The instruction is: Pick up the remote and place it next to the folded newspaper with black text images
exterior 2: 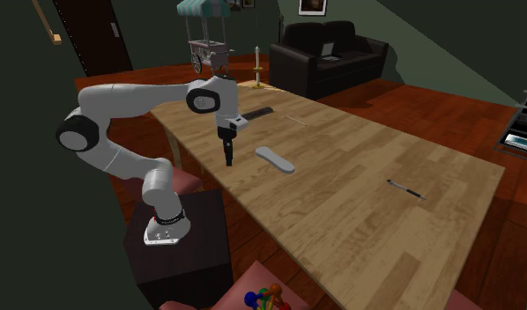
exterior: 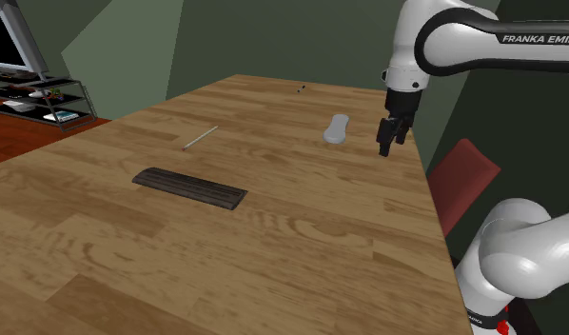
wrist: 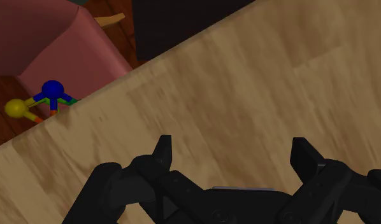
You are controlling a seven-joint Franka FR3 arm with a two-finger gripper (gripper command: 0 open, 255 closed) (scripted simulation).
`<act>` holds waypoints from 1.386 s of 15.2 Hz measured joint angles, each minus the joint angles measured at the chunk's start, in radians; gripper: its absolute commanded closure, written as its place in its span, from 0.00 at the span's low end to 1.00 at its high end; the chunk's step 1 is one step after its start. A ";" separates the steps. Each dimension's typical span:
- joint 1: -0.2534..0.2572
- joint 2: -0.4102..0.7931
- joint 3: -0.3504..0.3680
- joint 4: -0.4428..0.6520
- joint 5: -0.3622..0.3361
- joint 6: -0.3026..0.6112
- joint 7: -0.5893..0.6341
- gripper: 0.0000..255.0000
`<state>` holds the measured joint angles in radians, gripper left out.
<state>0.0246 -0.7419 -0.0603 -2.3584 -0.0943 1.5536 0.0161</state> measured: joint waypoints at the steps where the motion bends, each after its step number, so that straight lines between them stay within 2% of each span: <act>1: 0.000 0.000 0.000 0.000 0.000 0.000 0.000 0.00; 4: -0.028 0.084 0.027 0.063 0.031 0.026 0.116 0.00; 11: -0.118 0.340 0.082 0.289 0.096 0.083 0.501 0.00; 17: -0.185 0.543 0.090 0.515 0.115 0.093 0.819 0.00; 21: -0.199 0.564 0.083 0.520 0.115 0.115 0.864 0.00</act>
<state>-0.1739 -0.1776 0.0223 -1.8389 0.0212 1.6689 0.8804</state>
